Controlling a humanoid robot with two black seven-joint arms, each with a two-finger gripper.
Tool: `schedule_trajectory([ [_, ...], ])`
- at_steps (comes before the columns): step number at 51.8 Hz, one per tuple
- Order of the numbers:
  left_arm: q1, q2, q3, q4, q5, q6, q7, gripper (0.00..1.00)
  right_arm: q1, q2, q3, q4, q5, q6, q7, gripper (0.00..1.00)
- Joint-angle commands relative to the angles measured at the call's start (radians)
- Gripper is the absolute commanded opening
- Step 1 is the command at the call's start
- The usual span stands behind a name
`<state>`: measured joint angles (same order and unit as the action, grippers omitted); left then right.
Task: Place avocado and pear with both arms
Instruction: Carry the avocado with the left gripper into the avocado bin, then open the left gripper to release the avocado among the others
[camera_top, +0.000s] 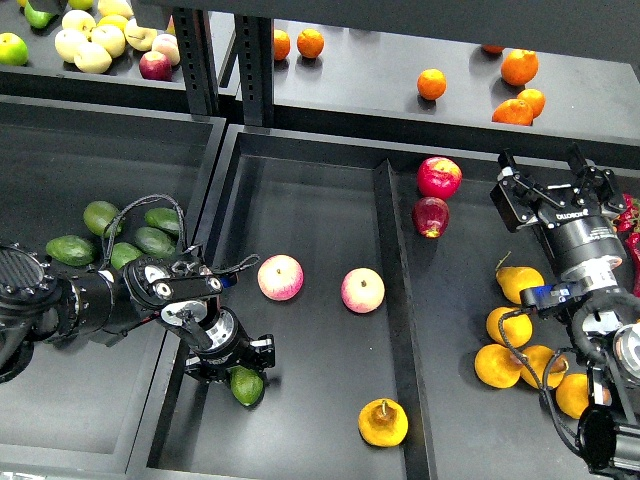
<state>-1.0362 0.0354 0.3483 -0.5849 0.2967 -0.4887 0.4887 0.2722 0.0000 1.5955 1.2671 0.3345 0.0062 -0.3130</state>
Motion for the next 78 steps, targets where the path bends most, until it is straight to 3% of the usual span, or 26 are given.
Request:
schedule_trajectory([
  [1,-0.025,0.003,-0.023,-0.004,-0.008,0.000,0.000,0.18,-0.001,0.000,-0.002,0.000,0.000,0.000,0.000,1.00],
  [18,-0.209,0.187,-0.089,0.005,-0.056,0.000,0.000,0.20,-0.002,0.000,-0.006,0.003,0.000,0.000,0.000,1.00],
  [39,-0.177,0.419,-0.080,0.025,-0.044,0.000,0.000,0.21,-0.005,0.000,-0.009,0.003,0.000,0.000,-0.001,1.00],
  [78,0.045,0.397,-0.192,0.143,0.015,0.000,0.000,0.24,-0.028,0.000,-0.012,0.011,0.001,0.005,-0.003,1.00],
])
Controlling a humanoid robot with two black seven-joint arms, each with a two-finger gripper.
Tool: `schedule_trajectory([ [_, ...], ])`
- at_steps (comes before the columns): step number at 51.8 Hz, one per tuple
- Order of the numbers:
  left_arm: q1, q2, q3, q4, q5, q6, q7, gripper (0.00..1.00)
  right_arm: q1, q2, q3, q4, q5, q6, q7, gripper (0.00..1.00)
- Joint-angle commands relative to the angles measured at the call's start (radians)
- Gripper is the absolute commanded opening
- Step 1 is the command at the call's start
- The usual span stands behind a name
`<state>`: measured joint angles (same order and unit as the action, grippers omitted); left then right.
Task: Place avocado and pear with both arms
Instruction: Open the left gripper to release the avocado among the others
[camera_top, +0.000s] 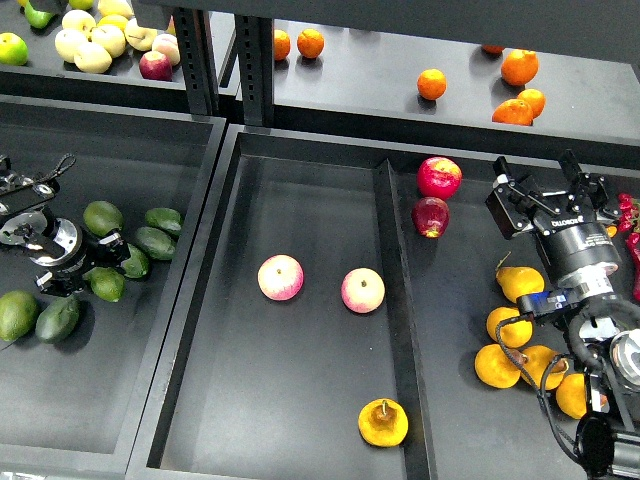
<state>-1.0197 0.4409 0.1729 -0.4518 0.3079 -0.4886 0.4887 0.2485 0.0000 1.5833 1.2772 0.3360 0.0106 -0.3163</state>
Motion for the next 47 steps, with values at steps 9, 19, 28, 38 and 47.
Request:
schedule_trajectory([
  [9,0.059,-0.034,-0.033,0.045,0.007,0.000,0.000,0.25,-0.005,0.000,0.000,0.001,0.000,0.000,0.000,1.00],
  [19,0.082,-0.045,-0.046,0.059,0.011,0.000,0.000,0.27,-0.005,0.000,0.000,0.001,0.000,0.000,0.000,1.00],
  [28,0.092,-0.047,-0.049,0.071,0.022,0.000,0.000,0.32,-0.005,0.000,-0.002,0.001,0.000,0.000,0.000,1.00],
  [38,0.093,-0.059,-0.049,0.077,0.022,0.000,0.000,0.35,-0.005,0.000,-0.005,-0.002,0.000,0.000,0.000,1.00],
  [47,0.098,-0.068,-0.049,0.085,0.022,0.000,0.000,0.38,-0.005,0.000,-0.005,-0.002,0.000,0.000,-0.001,1.00],
])
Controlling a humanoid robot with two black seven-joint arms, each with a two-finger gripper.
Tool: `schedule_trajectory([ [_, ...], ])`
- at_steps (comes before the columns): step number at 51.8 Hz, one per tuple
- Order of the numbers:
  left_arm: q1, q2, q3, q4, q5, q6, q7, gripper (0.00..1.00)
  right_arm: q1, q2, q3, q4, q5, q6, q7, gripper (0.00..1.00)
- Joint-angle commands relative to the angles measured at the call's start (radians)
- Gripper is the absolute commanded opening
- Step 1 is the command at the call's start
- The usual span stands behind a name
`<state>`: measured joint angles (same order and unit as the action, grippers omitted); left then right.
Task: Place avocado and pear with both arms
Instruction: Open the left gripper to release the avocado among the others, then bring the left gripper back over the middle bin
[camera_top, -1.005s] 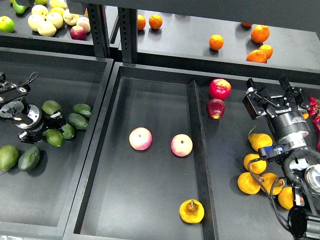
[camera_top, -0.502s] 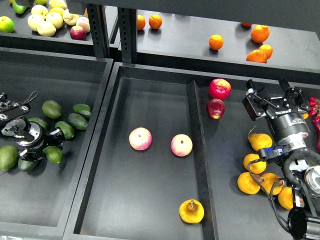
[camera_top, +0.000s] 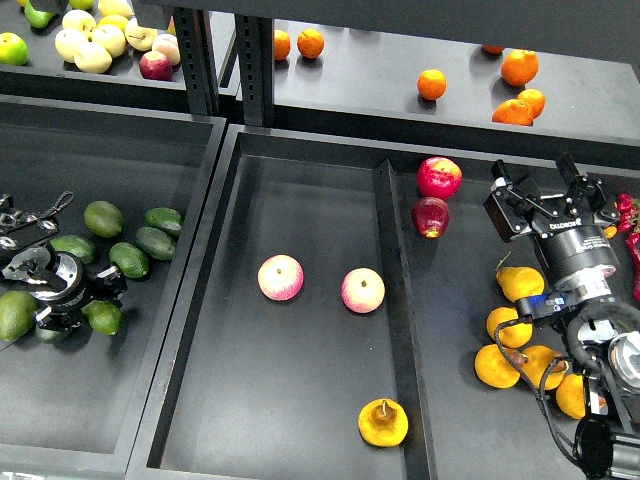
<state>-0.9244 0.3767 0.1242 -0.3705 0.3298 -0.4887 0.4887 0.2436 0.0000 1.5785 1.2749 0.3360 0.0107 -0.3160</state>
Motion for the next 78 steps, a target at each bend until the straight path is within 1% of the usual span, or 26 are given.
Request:
schedule_trajectory([
  [1,0.003,-0.004,0.000,0.004,0.000,0.000,0.000,0.39,0.000,0.000,0.000,0.000,0.000,0.000,-0.002,1.00],
  [17,-0.001,-0.005,0.000,0.004,0.000,0.000,0.000,0.47,0.000,0.000,-0.002,0.000,0.000,0.000,-0.002,1.00],
  [25,-0.001,-0.005,0.000,0.004,0.003,0.000,0.000,0.49,0.000,0.000,-0.014,0.000,0.000,0.000,-0.002,1.00],
  [35,-0.004,-0.005,0.000,0.001,0.014,0.000,0.000,0.58,0.000,0.000,-0.017,0.000,0.000,0.000,-0.002,1.00],
  [40,-0.005,-0.005,-0.009,0.001,0.048,0.000,0.000,0.64,0.000,0.000,-0.017,0.000,-0.002,0.000,-0.002,1.00],
  [46,-0.005,-0.005,-0.029,-0.001,0.072,0.000,0.000,0.68,0.000,0.000,-0.017,0.000,-0.002,0.000,-0.002,1.00],
  [54,-0.010,0.002,-0.041,-0.005,0.075,0.000,0.000,0.82,0.000,0.000,-0.029,-0.002,-0.002,0.000,-0.002,1.00],
  [55,-0.010,0.004,-0.046,-0.007,0.075,0.000,0.000,0.84,0.000,0.000,-0.029,-0.002,-0.002,0.000,-0.002,1.00],
  [56,-0.010,0.007,-0.055,-0.011,0.075,0.000,0.000,0.88,0.000,0.000,-0.031,-0.002,-0.002,0.000,-0.002,1.00],
  [63,-0.024,0.010,-0.081,-0.011,0.074,0.000,0.000,0.98,0.000,0.000,-0.031,-0.002,-0.002,0.000,-0.002,1.00],
  [70,-0.079,0.013,-0.141,-0.004,0.057,0.000,0.000,0.99,0.000,0.000,-0.031,-0.002,-0.002,0.000,-0.002,1.00],
  [78,-0.123,0.022,-0.296,0.002,-0.043,0.000,0.000,0.99,-0.010,0.000,-0.029,-0.002,-0.002,0.000,-0.002,1.00],
])
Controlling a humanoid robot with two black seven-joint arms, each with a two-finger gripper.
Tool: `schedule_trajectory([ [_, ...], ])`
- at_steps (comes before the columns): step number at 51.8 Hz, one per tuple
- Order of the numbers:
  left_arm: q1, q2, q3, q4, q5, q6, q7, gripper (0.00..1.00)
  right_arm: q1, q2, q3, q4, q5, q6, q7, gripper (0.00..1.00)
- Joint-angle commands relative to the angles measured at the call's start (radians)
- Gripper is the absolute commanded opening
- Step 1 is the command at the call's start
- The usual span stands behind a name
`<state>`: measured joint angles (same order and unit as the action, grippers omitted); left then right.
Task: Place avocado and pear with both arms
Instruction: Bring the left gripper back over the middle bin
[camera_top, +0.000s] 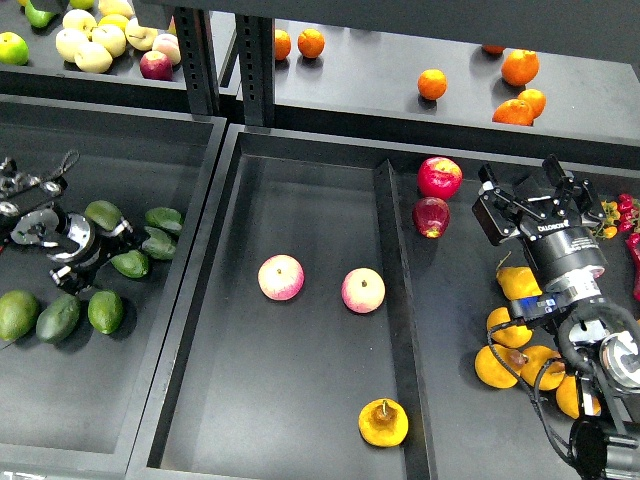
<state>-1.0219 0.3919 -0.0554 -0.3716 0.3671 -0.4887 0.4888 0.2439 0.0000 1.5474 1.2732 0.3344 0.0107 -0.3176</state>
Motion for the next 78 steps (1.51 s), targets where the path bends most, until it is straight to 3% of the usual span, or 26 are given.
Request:
schedule_trajectory([
  [1,-0.026,0.007,-0.141,0.003,-0.100,0.000,0.000,0.99,-0.014,0.000,0.000,0.000,0.002,0.000,0.000,1.00],
  [14,0.031,0.005,-0.406,-0.064,-0.290,0.000,0.000,0.99,-0.060,0.000,-0.001,0.000,0.003,0.017,-0.017,1.00],
  [23,0.135,-0.019,-0.632,-0.119,-0.390,0.000,0.000,0.99,-0.067,0.000,0.005,-0.015,-0.003,0.080,-0.020,1.00],
  [32,0.284,-0.108,-0.915,-0.185,-0.393,0.000,0.000,0.98,-0.083,0.000,0.000,-0.054,-0.003,0.192,-0.020,1.00],
  [33,0.339,-0.135,-1.001,-0.225,-0.393,0.000,0.000,0.99,-0.090,0.000,-0.001,-0.051,-0.003,0.218,-0.020,1.00],
  [40,0.471,-0.217,-1.159,-0.325,-0.393,0.000,0.000,0.98,-0.094,0.000,-0.003,-0.058,-0.005,0.247,-0.020,1.00],
  [46,0.565,-0.261,-1.215,-0.401,-0.393,0.000,0.000,0.99,-0.112,0.000,-0.029,-0.066,-0.008,0.249,-0.026,1.00],
  [58,0.721,-0.370,-1.299,-0.486,-0.393,0.000,0.000,0.99,-0.124,-0.139,-0.167,-0.097,-0.009,0.308,-0.029,1.00],
  [62,0.781,-0.392,-1.313,-0.520,-0.393,0.000,0.000,0.99,-0.126,-0.184,-0.220,-0.104,-0.008,0.324,-0.078,1.00],
  [66,0.833,-0.392,-1.324,-0.558,-0.393,0.000,0.000,0.99,-0.132,-0.218,-0.253,-0.107,-0.008,0.324,-0.167,1.00],
  [78,0.945,-0.392,-1.318,-0.635,-0.393,0.000,0.000,0.99,-0.123,-0.356,-0.363,-0.110,-0.008,0.321,-0.171,1.00],
])
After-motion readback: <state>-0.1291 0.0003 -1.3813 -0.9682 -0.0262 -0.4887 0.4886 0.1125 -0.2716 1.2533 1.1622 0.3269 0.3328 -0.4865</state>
